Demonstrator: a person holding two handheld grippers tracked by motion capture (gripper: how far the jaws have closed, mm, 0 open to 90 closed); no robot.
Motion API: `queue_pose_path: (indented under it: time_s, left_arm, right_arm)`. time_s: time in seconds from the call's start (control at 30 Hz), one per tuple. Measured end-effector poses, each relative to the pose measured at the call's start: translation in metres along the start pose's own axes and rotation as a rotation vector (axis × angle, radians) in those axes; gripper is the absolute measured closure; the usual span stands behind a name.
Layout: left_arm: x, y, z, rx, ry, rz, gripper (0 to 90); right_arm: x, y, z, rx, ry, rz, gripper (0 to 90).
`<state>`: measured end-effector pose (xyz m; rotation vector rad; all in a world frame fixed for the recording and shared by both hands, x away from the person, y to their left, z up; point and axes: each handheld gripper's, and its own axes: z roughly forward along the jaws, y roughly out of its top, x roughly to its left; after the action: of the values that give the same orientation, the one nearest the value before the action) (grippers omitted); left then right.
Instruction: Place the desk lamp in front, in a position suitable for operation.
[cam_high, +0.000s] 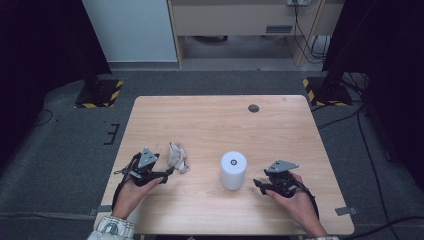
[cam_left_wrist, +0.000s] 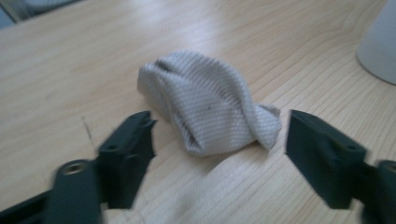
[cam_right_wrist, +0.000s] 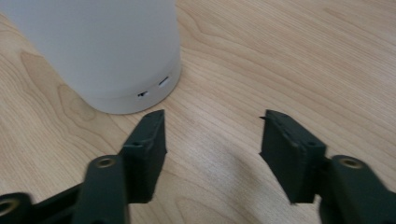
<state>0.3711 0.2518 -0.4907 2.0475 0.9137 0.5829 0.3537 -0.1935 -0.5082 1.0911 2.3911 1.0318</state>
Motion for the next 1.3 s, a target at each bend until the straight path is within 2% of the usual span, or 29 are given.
queue_pose_path:
  time_s: [0.03, 0.07, 0.1, 0.17, 0.2, 0.3, 0.37, 0.4, 0.43, 0.47, 0.6, 0.63, 0.7, 0.77, 0.8, 0.87, 0.93, 1.0, 1.13, 1.17, 1.3]
  left_arm:
    - [0.0, 0.0, 0.0, 0.0, 0.0, 0.0, 29.0]
    - [-0.002, 0.002, 0.0, -0.006, -0.003, 0.023, 29.0]
    - [-0.003, 0.003, 0.0, -0.007, -0.008, 0.025, 37.9]
    - [-0.004, 0.007, 0.005, -0.009, -0.015, 0.024, 44.0]
    - [-0.004, 0.009, 0.008, 0.001, -0.015, 0.03, 44.0]
    - [-0.004, 0.018, 0.025, 0.029, 0.015, 0.058, 50.5]
    - [-0.003, 0.021, 0.029, 0.029, 0.029, 0.057, 50.7]
    - [0.0, 0.023, 0.036, 0.02, 0.029, 0.046, 54.3]
    - [0.0, 0.023, 0.036, 0.02, 0.029, 0.046, 54.8]
    - [0.004, 0.023, 0.045, 0.025, 0.029, 0.029, 55.7]
    - [0.01, 0.015, 0.065, 0.112, 0.035, 0.024, 54.6]
    - [0.01, 0.015, 0.065, 0.112, 0.035, 0.024, 53.9]
    - [0.015, 0.011, 0.071, 0.117, 0.026, -0.018, 50.0]
    - [0.015, 0.008, 0.073, 0.114, 0.024, -0.029, 47.1]
    - [0.016, 0.006, 0.074, 0.114, 0.013, -0.04, 39.3]
    - [0.016, 0.004, 0.075, 0.115, 0.001, -0.053, 34.4]
    - [0.019, 0.0, 0.076, 0.118, -0.03, -0.103, 33.3]
    - [0.019, -0.001, 0.075, 0.117, -0.035, -0.095, 33.7]
    - [0.018, 0.002, 0.075, 0.129, -0.059, -0.09, 39.7]
    - [0.016, 0.004, 0.074, 0.142, -0.074, -0.09, 46.8]
    - [0.012, 0.007, 0.073, 0.164, -0.102, -0.092, 61.9]
  right_arm:
    - [0.0, 0.0, 0.0, 0.0, 0.0, 0.0, 44.5]
    - [-0.001, 0.0, -0.001, 0.004, 0.003, -0.001, 45.6]
    - [-0.002, -0.001, -0.001, 0.0, 0.006, 0.002, 48.6]
    - [-0.002, -0.001, -0.001, 0.0, 0.006, -0.003, 48.8]
    - [-0.003, -0.001, 0.0, 0.005, 0.012, -0.002, 48.6]
    - [-0.003, -0.001, 0.005, 0.023, 0.011, 0.001, 47.7]
    - [-0.003, -0.001, 0.005, 0.023, 0.012, -0.001, 47.5]
    - [-0.001, -0.001, 0.006, 0.028, 0.009, -0.008, 46.4]
    - [-0.001, -0.002, 0.006, 0.027, 0.008, -0.01, 45.2]
    - [0.0, -0.002, 0.006, 0.028, 0.006, -0.008, 42.6]
    - [0.002, -0.001, 0.009, 0.036, 0.009, -0.002, 38.2]
    - [0.002, -0.001, 0.009, 0.036, 0.009, -0.002, 38.2]
    - [0.003, -0.001, 0.01, 0.038, 0.011, 0.001, 36.6]
    - [0.002, -0.001, 0.01, 0.039, 0.012, -0.001, 36.0]
    - [0.002, -0.001, 0.009, 0.034, 0.011, 0.007, 34.6]
    - [0.001, -0.001, 0.009, 0.034, 0.012, 0.006, 34.2]
    - [0.001, -0.001, 0.007, 0.035, 0.014, 0.015, 32.7]
    - [0.001, -0.001, 0.007, 0.035, 0.012, 0.019, 32.4]
    - [-0.001, -0.001, 0.006, 0.027, 0.013, 0.024, 32.0]
    - [-0.002, 0.0, 0.004, 0.018, 0.01, 0.028, 32.0]
    - [-0.001, 0.0, 0.001, 0.009, 0.011, 0.031, 32.3]
